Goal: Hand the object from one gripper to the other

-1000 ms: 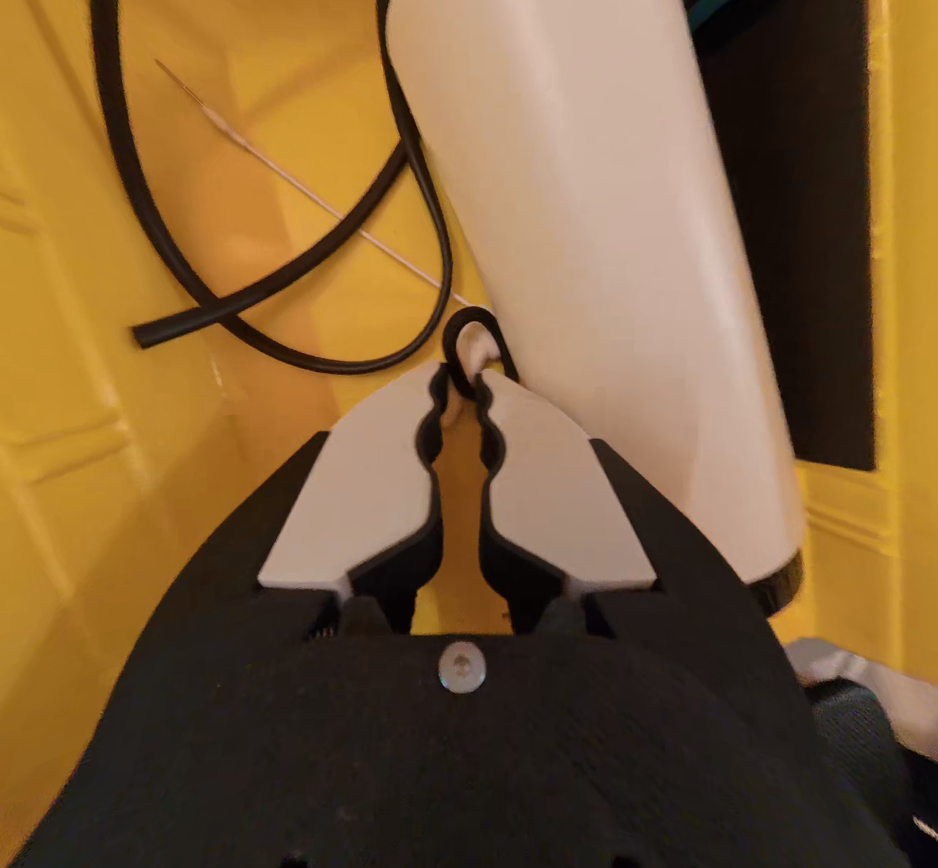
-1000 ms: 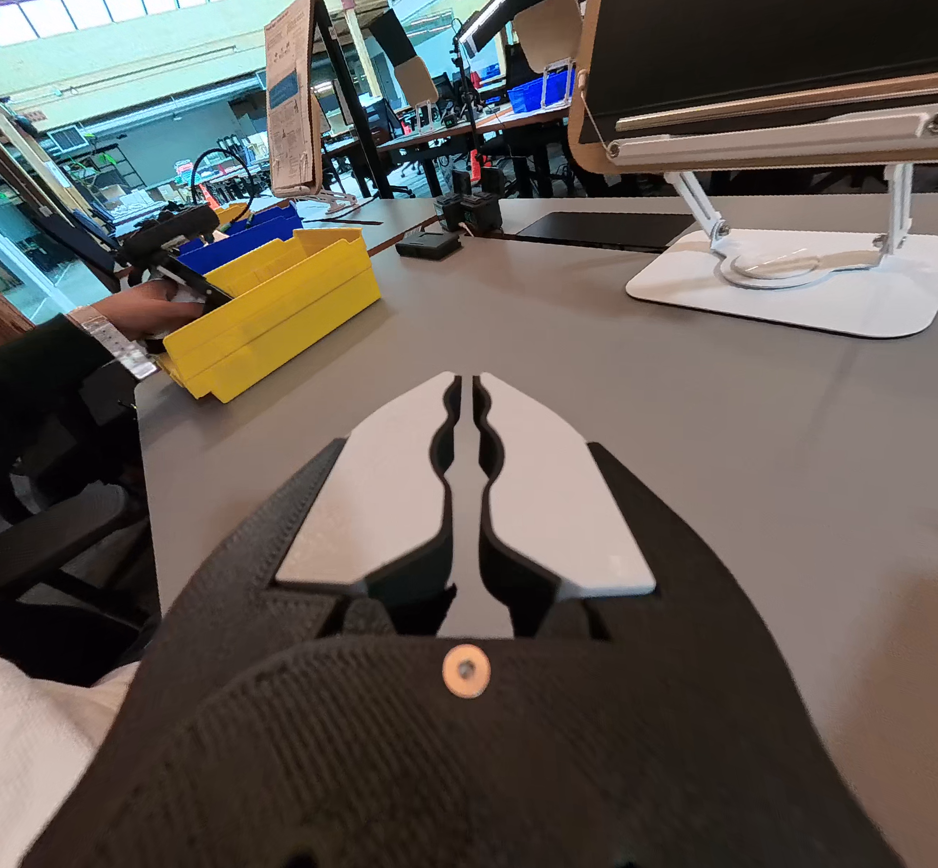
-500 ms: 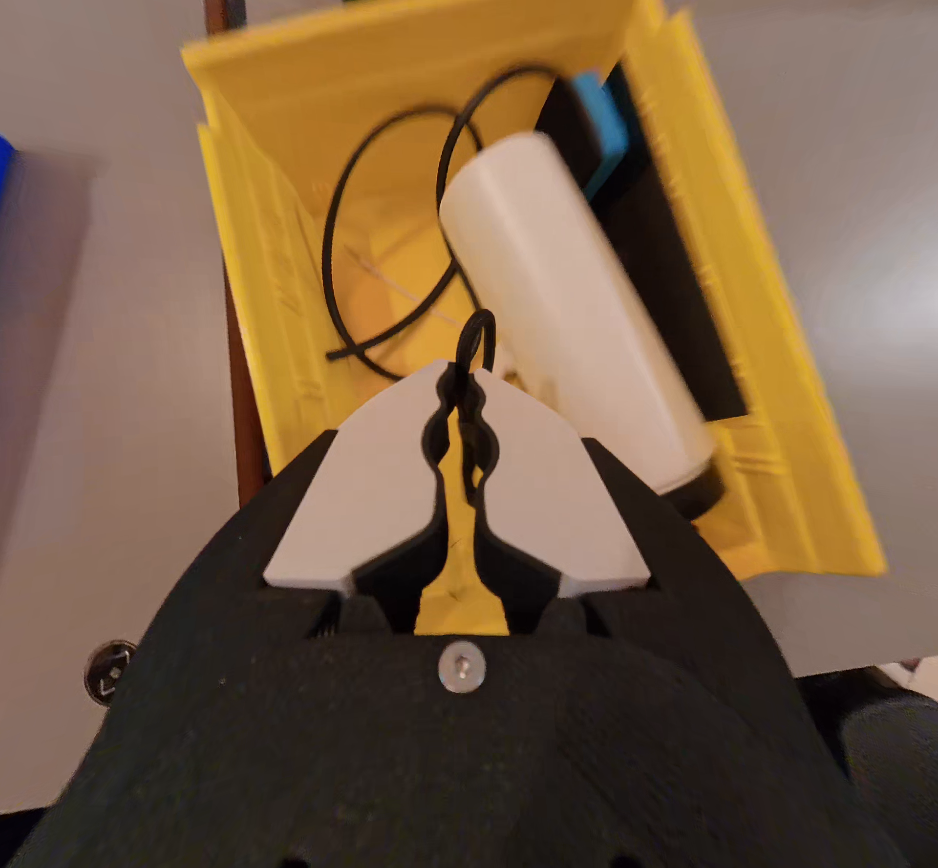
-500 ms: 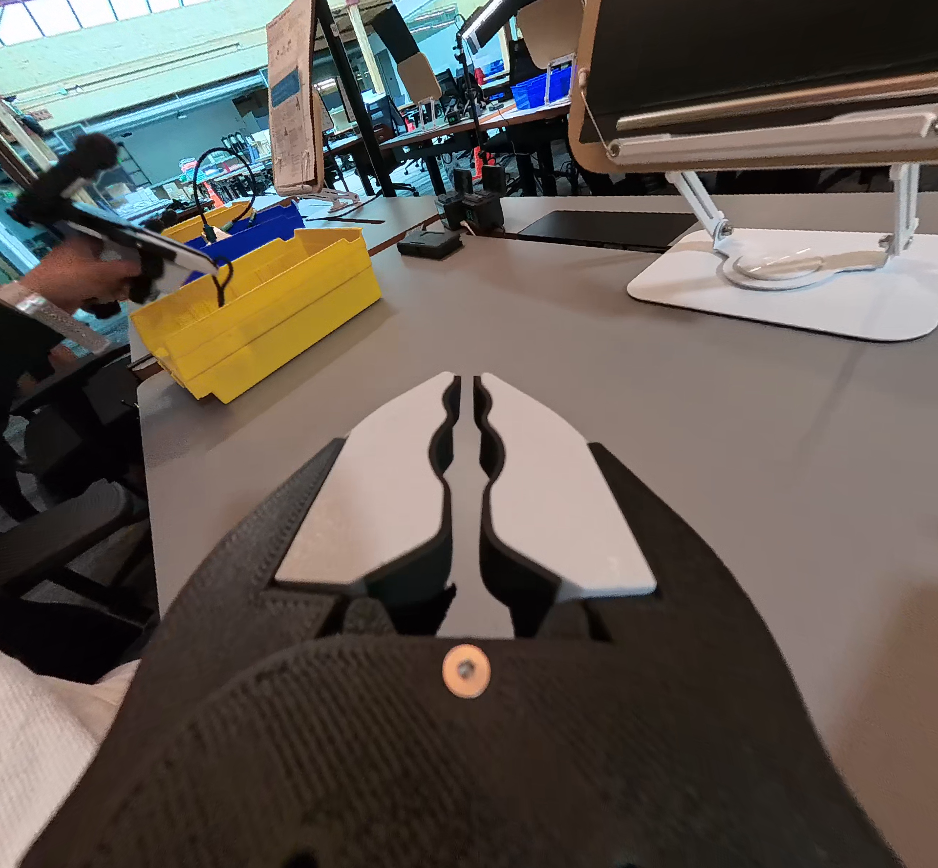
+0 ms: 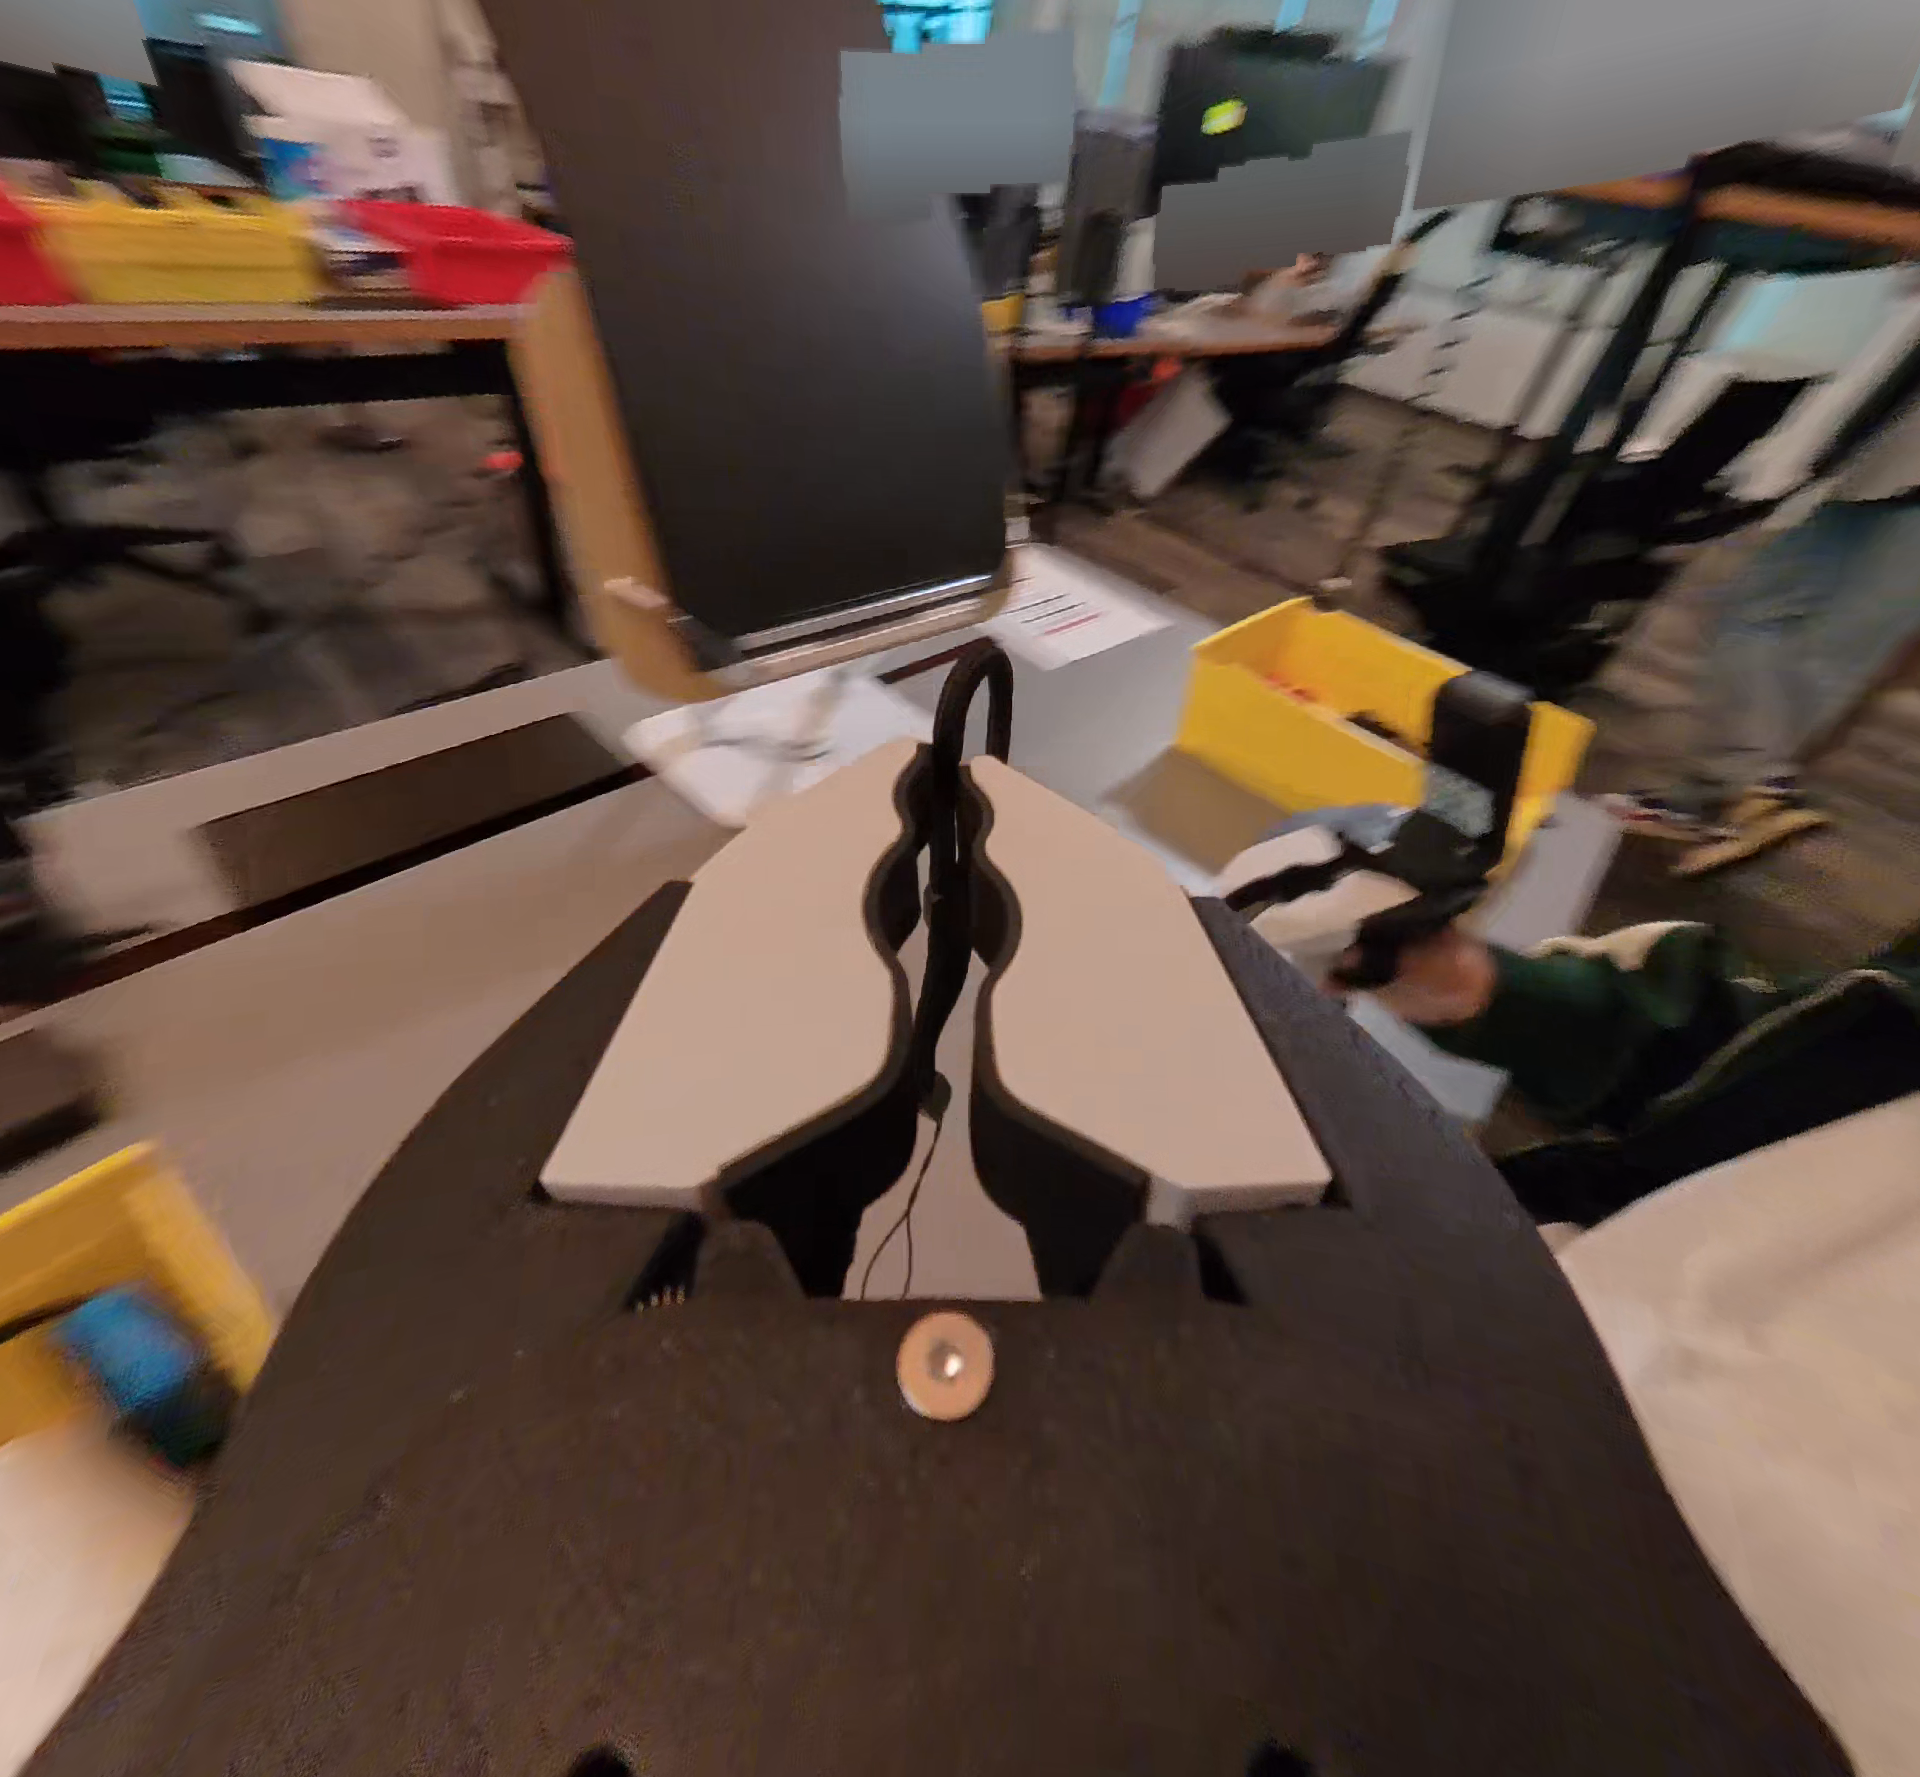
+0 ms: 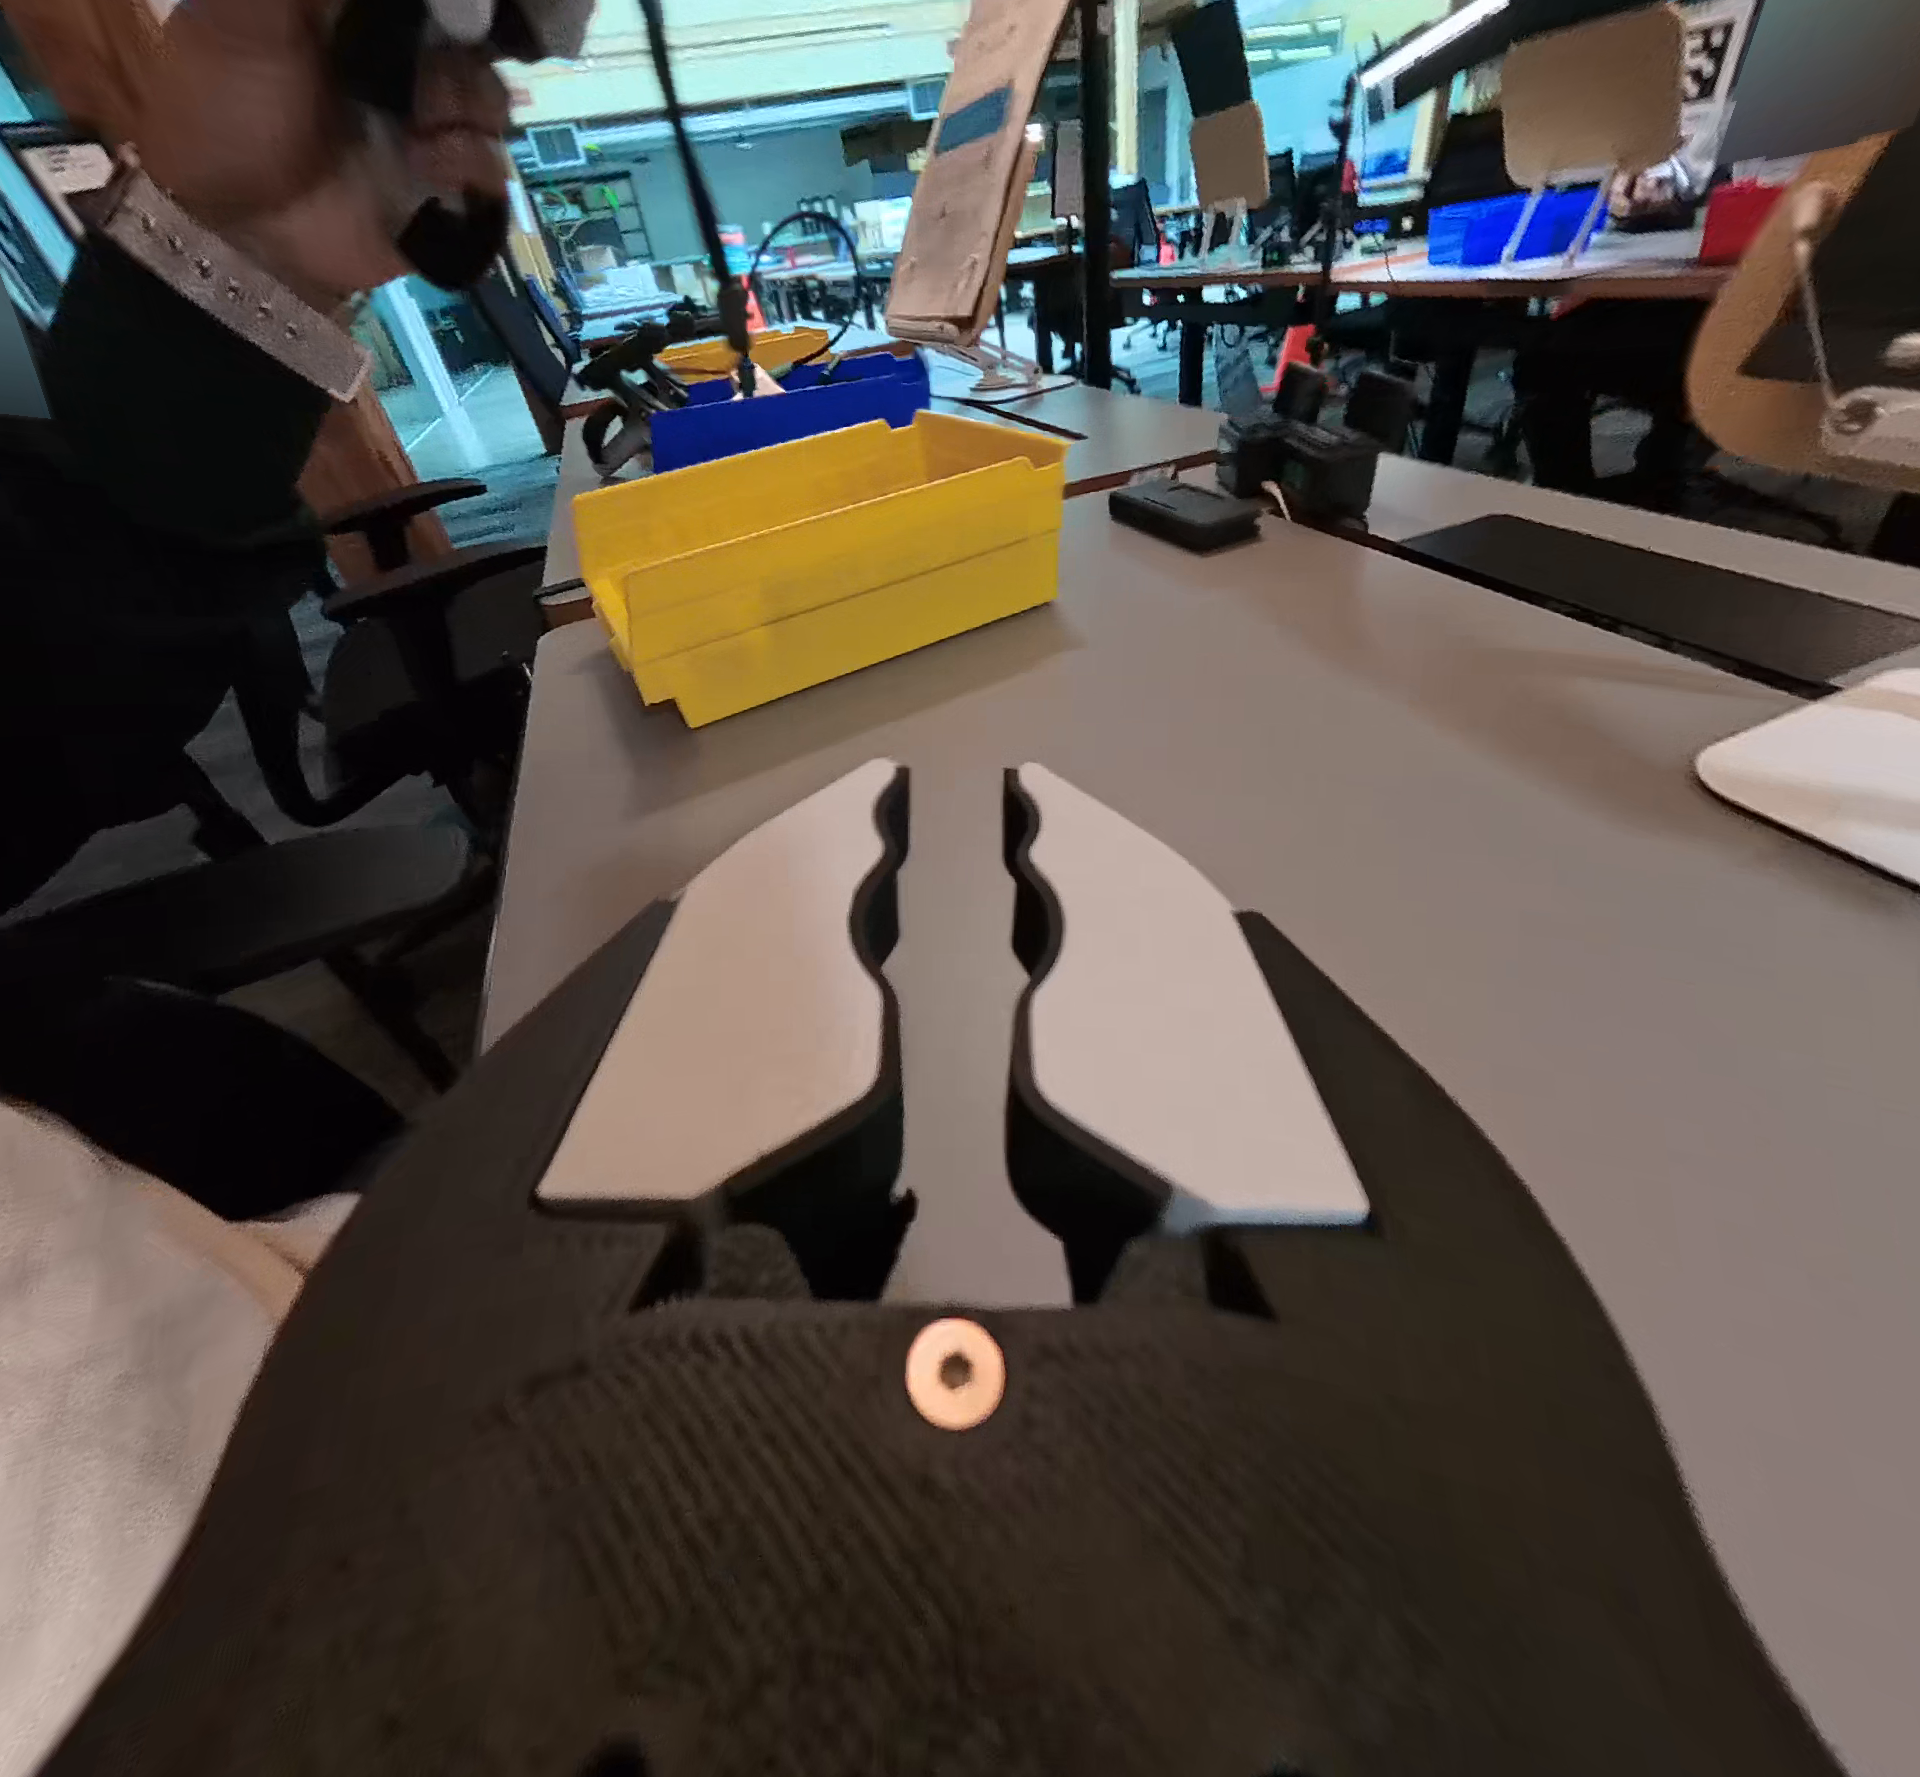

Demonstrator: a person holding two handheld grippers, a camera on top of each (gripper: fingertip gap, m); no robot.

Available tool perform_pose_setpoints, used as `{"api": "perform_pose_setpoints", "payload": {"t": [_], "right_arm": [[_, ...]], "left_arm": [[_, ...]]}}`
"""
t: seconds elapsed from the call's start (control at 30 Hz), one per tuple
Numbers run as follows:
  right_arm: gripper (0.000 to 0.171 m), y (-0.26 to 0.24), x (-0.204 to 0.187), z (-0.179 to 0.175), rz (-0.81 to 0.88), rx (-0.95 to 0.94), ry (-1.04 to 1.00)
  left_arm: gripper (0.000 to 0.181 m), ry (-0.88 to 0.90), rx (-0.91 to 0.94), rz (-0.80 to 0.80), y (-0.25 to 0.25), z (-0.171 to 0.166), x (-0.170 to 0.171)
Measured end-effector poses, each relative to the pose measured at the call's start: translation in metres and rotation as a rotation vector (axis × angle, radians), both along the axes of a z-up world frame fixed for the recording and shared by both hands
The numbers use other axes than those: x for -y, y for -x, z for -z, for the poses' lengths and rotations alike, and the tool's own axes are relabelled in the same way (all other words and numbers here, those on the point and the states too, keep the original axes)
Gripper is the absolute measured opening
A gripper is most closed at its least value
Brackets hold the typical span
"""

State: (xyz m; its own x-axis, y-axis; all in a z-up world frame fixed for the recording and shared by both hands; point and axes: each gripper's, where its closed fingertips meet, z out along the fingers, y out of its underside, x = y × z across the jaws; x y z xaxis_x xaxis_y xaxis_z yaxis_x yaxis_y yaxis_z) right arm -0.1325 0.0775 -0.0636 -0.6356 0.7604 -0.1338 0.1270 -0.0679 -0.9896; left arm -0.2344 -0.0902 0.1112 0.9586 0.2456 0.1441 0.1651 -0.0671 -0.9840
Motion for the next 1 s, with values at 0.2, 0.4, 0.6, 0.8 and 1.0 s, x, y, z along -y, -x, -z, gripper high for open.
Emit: {"api": "perform_pose_setpoints", "payload": {"t": [0.2,0.4,0.6,0.8,1.0], "right_arm": [[0.042,-0.011,0.002,0.01,0.071,-0.136,-0.146],[0.039,-0.01,-0.015,0.015,0.162,-0.144,-0.197],[0.009,-0.013,-0.005,0.031,0.073,-0.05,-0.171],[0.007,-0.014,0.003,0.022,0.047,-0.062,-0.11],[0.007,-0.012,-0.011,0.017,0.026,-0.007,0.077]], "left_arm": [[0.003,-0.119,0.007,0.104,-0.058,0.037,-0.107],[0.003,-0.17,0.088,0.183,-0.1,0.078,-0.165],[0.003,-0.174,0.149,0.265,-0.117,0.091,-0.176],[0.015,-0.201,0.092,0.226,-0.096,0.091,-0.157],[0.048,-0.356,0.211,0.205,-0.067,0.113,-0.143]]}}
